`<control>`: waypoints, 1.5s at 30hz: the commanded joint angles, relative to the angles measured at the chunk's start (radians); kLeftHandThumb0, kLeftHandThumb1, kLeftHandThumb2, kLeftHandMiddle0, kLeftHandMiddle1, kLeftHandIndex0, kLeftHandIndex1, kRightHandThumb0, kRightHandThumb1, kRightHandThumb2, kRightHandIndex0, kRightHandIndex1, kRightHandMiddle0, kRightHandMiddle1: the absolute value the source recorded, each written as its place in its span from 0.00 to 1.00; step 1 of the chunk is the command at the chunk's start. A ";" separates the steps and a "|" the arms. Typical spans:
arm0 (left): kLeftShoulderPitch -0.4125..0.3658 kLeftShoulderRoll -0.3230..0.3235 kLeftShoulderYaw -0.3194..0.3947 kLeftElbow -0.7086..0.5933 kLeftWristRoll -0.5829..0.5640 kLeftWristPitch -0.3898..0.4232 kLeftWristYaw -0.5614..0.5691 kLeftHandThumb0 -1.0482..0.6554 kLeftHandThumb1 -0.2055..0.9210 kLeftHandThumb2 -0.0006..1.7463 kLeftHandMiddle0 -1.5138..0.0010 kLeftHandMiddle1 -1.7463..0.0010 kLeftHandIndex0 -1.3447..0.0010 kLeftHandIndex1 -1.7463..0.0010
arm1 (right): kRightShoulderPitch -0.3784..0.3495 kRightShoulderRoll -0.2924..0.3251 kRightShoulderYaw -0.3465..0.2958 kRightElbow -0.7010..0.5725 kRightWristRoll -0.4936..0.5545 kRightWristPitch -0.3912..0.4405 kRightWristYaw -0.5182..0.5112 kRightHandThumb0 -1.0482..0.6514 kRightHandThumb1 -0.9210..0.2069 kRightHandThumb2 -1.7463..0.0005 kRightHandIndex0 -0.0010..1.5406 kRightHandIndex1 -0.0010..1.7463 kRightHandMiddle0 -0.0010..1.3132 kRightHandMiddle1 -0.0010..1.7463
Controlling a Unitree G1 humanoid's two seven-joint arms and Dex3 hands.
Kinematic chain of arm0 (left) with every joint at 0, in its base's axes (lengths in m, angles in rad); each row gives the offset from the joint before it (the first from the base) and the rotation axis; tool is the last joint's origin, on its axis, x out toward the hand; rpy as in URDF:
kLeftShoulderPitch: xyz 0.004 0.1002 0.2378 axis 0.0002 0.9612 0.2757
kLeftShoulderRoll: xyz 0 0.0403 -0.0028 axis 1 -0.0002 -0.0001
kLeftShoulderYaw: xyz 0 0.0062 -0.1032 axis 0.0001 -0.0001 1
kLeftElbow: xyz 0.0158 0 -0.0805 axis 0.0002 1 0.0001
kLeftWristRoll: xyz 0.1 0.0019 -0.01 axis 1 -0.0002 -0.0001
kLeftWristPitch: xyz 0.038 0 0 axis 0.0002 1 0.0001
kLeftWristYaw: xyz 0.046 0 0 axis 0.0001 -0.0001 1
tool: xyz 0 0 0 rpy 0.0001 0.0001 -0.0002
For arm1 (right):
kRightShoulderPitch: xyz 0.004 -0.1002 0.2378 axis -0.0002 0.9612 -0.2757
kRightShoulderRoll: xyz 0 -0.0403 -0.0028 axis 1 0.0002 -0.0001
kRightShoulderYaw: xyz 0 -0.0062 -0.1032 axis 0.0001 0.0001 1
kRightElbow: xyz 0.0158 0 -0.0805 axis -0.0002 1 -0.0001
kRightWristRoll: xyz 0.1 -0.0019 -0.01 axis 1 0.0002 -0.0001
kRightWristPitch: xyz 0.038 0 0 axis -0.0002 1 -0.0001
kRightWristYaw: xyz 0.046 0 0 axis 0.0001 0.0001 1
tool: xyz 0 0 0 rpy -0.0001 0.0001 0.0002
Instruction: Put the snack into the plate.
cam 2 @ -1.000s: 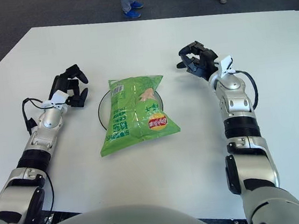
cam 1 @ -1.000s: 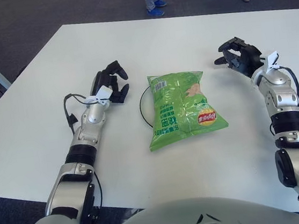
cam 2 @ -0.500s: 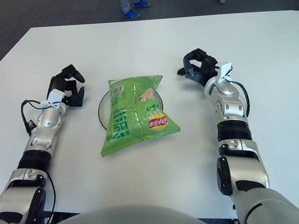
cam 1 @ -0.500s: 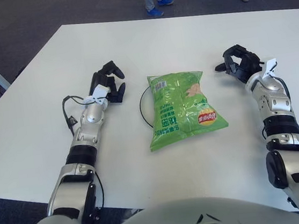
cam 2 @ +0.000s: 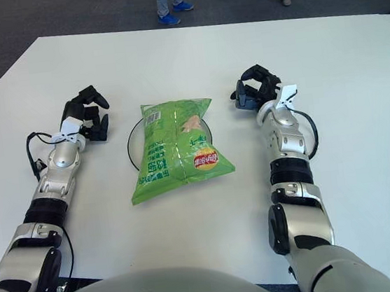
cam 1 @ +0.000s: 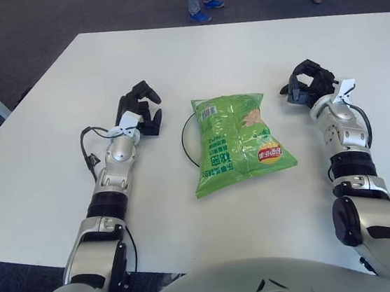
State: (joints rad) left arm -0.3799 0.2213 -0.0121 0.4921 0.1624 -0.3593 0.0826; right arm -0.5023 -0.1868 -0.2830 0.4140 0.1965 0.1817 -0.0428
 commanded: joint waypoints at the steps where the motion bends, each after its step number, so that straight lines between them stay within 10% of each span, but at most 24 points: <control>1: 0.071 -0.043 0.006 0.026 -0.048 0.024 -0.033 0.29 0.30 0.88 0.17 0.00 0.43 0.00 | 0.050 0.036 0.015 -0.023 -0.016 0.097 -0.057 0.62 0.93 0.00 0.65 0.87 0.56 1.00; 18: 0.084 -0.057 0.036 -0.024 -0.160 0.097 -0.114 0.31 0.36 0.83 0.19 0.00 0.48 0.00 | 0.085 0.057 0.052 -0.005 -0.045 0.082 -0.071 0.61 0.87 0.00 0.57 1.00 0.52 1.00; 20: 0.084 -0.059 0.039 -0.025 -0.166 0.096 -0.119 0.32 0.37 0.82 0.19 0.00 0.49 0.00 | 0.087 0.059 0.054 -0.001 -0.049 0.067 -0.075 0.46 0.75 0.09 0.71 1.00 0.53 1.00; 33: 0.071 -0.060 0.055 0.011 -0.193 0.092 -0.151 0.33 0.43 0.78 0.17 0.00 0.53 0.00 | 0.107 -0.019 0.192 0.137 -0.256 -0.238 -0.058 0.34 0.49 0.28 0.85 1.00 0.44 1.00; 45: 0.060 -0.069 0.067 0.050 -0.194 0.042 -0.154 0.33 0.44 0.77 0.17 0.00 0.53 0.00 | 0.081 -0.041 0.196 0.152 -0.226 -0.133 0.014 0.35 0.45 0.31 0.83 1.00 0.41 1.00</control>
State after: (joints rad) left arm -0.3765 0.1849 0.0577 0.4974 -0.0324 -0.3117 -0.0712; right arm -0.4639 -0.2306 -0.1042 0.5227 -0.0283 -0.0586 -0.0671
